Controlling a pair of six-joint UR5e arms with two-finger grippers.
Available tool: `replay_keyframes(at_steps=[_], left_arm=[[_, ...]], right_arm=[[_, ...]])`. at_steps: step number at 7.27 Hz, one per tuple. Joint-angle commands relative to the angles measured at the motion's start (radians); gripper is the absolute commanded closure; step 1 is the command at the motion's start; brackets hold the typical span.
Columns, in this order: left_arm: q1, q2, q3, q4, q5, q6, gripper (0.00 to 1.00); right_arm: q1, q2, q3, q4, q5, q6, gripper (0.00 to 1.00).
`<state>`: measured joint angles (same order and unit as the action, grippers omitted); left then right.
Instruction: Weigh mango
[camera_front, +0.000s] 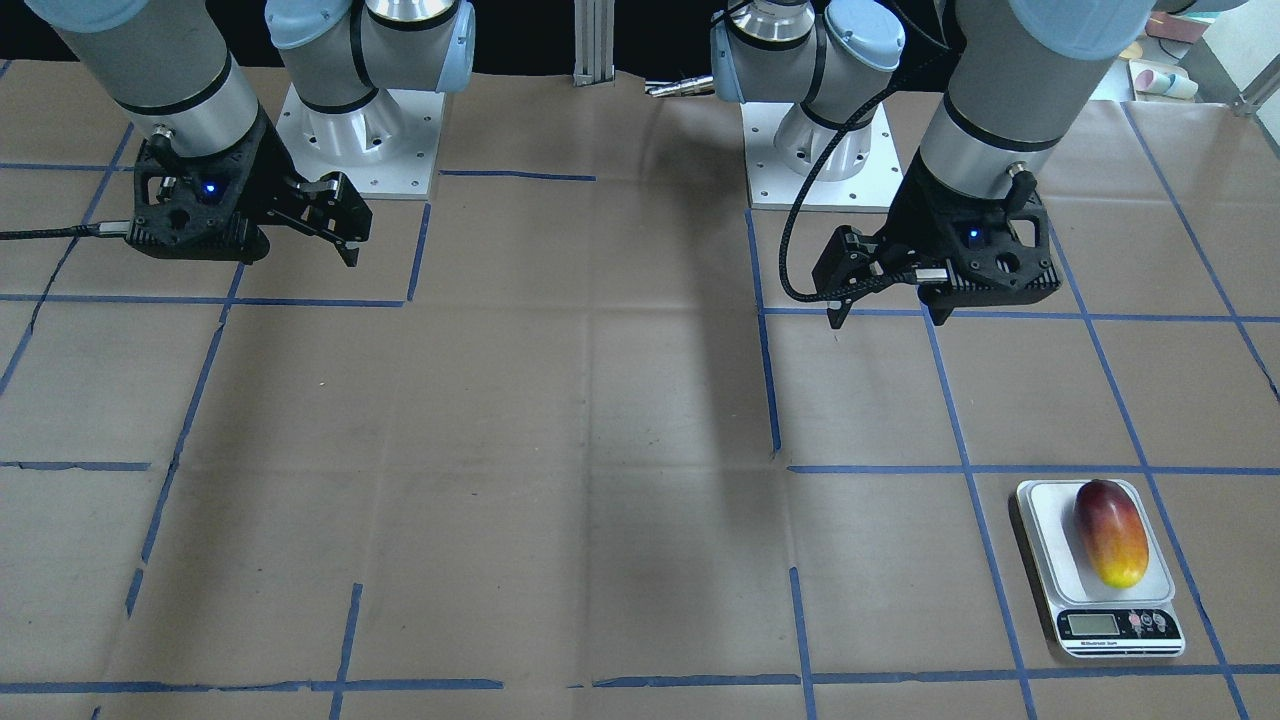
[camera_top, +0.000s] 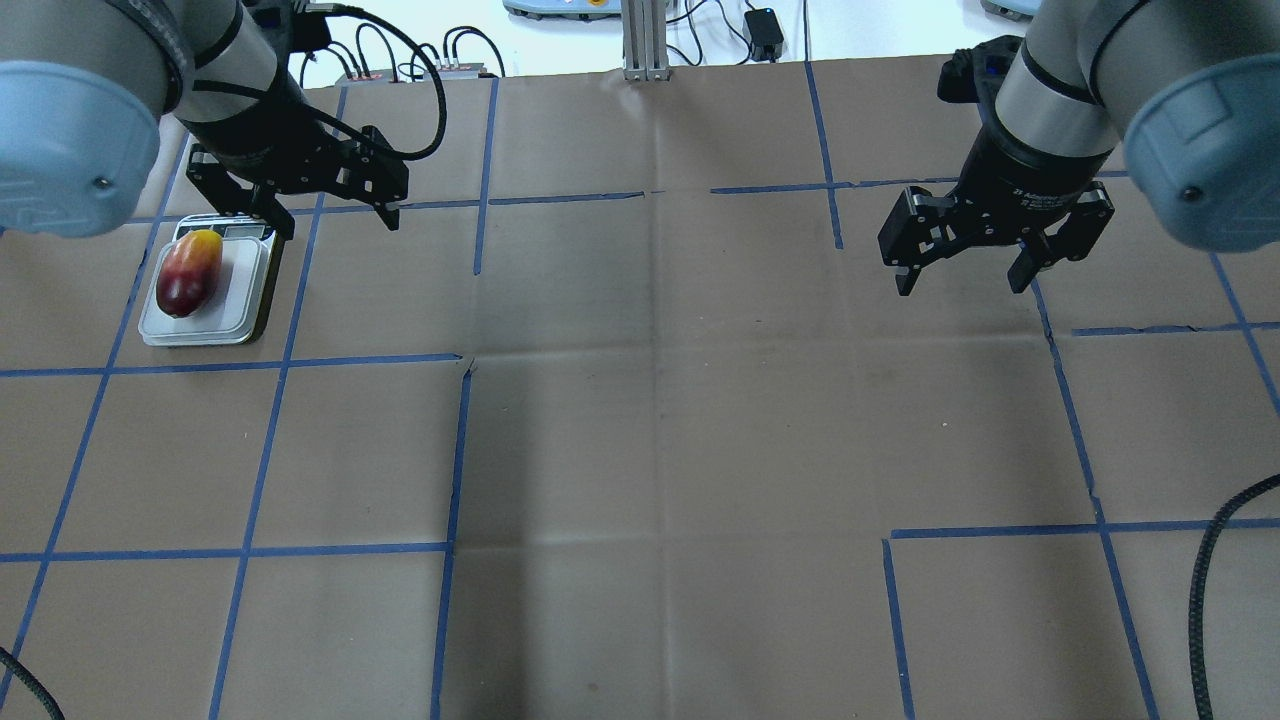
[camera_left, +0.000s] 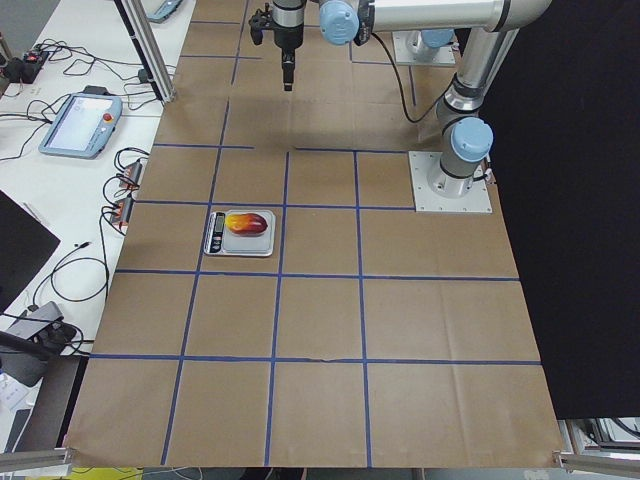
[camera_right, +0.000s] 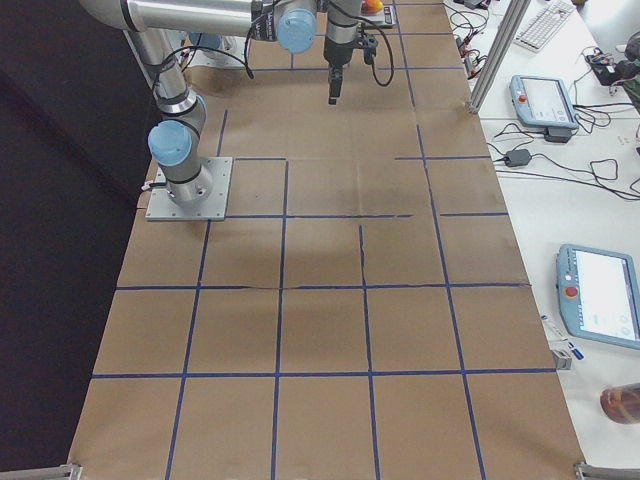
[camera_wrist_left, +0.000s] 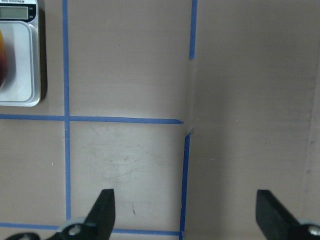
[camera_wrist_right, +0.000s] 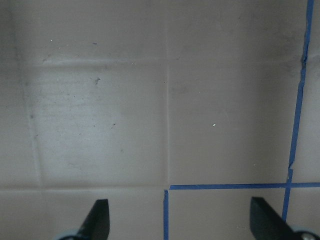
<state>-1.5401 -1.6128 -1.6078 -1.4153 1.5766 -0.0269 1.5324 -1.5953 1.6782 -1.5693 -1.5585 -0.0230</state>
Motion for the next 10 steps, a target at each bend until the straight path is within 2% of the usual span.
replay_keyframes(at_steps=[1, 3, 4, 10], left_arm=[[0.001, 0.021, -0.027, 0.039, 0.009, -0.005, 0.0], [0.011, 0.022, -0.02, 0.0, 0.005, -0.008, 0.0], [0.009, 0.021, 0.0, -0.064, 0.006, -0.008, 0.0], [0.003, 0.031, -0.006, -0.1, 0.006, 0.005, 0.0]], right_arm=[[0.0, 0.0, 0.0, 0.0, 0.0, 0.0, 0.0], [0.0, 0.0, 0.0, 0.0, 0.0, 0.0, 0.0], [0.0, 0.0, 0.0, 0.0, 0.0, 0.0, 0.0], [0.0, 0.0, 0.0, 0.0, 0.0, 0.0, 0.0]])
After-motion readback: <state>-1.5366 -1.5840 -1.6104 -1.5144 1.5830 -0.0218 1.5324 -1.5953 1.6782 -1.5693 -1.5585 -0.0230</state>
